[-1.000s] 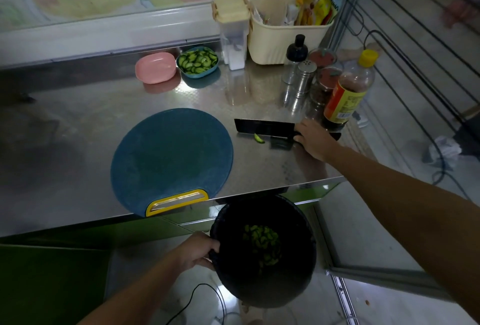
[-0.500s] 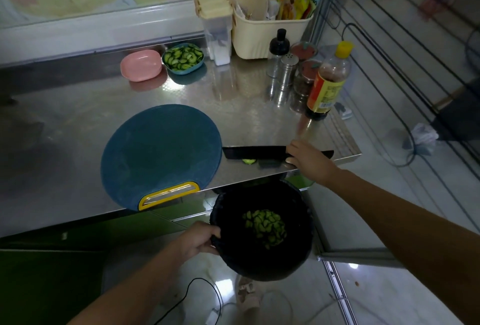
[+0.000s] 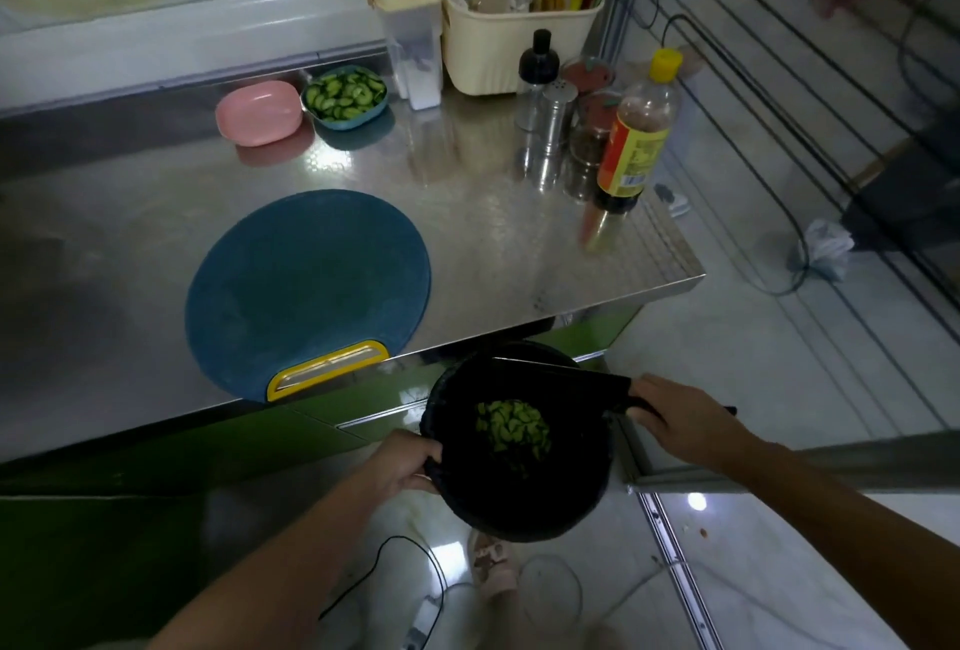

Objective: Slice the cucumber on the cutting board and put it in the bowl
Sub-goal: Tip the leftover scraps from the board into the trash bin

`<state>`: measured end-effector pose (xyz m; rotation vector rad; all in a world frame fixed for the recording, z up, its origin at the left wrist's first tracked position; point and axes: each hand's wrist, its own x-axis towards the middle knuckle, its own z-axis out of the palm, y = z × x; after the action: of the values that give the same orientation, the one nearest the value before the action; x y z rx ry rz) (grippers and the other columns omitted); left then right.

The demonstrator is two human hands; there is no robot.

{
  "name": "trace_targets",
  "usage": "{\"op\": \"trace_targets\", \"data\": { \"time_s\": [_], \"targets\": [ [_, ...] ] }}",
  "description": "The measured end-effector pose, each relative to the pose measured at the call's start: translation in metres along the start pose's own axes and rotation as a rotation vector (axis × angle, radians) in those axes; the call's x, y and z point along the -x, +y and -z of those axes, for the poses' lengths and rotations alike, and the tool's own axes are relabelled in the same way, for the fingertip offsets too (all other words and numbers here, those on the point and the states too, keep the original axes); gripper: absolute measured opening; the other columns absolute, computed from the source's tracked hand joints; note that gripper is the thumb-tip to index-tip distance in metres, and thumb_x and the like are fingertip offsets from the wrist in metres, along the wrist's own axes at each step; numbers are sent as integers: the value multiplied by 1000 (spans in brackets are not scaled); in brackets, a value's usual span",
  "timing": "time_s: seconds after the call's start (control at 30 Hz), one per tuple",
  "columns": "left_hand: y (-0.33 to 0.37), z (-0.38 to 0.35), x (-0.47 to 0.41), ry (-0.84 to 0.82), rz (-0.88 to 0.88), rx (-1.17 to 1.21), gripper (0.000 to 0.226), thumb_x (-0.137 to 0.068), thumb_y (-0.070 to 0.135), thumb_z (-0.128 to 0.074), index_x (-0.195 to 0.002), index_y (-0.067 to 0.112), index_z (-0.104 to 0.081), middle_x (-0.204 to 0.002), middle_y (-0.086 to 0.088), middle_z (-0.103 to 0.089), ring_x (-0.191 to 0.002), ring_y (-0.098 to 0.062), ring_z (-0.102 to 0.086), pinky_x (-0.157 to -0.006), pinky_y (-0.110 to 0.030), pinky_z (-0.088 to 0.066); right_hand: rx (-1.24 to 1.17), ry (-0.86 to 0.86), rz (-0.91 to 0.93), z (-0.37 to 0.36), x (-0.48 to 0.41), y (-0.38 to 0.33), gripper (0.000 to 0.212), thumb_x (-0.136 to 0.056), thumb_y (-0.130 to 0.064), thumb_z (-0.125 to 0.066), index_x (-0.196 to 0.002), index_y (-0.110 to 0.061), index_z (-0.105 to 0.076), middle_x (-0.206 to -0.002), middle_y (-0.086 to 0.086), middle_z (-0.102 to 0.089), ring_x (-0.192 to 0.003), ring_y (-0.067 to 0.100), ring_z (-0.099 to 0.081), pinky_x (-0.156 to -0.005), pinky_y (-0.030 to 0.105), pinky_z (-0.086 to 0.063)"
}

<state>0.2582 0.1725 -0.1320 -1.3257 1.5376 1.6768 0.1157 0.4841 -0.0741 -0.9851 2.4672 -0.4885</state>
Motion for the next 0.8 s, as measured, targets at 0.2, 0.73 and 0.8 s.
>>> {"op": "trace_targets", "data": {
  "time_s": [0.2, 0.73, 0.8],
  "targets": [
    [-34, -23, -31, 23, 67, 33, 18, -77, -11, -49, -92, -14, -58, -80, -18, -59, -67, -31, -63, -46, -33, -55, -156, -80, -417, -34, 44, 17, 6, -94, -23, -54, -95, -19, -58, -85, 3, -61, -75, 18, -58, -64, 25, -40],
    [-135, -160, -226, -8, 161, 127, 10, -83, -12, -46, -88, -7, -52, -81, -17, -56, -82, -34, -57, -64, -43, -53, -371, -180, -876, -161, -16, 125, 38, -89, -25, -61, -57, -7, -52, -49, 11, -51, -38, 19, -45, -43, 24, -38],
    [-142, -174, -258, -20, 167, 153, 22, -83, -13, -46, -103, -8, -51, -95, -21, -58, -85, -36, -58, -62, -45, -54, -351, -174, -861, -177, -26, 139, 37, -90, -26, -59, -59, -9, -52, -51, 7, -52, -41, 16, -47, -47, 24, -39]
  ]
}}
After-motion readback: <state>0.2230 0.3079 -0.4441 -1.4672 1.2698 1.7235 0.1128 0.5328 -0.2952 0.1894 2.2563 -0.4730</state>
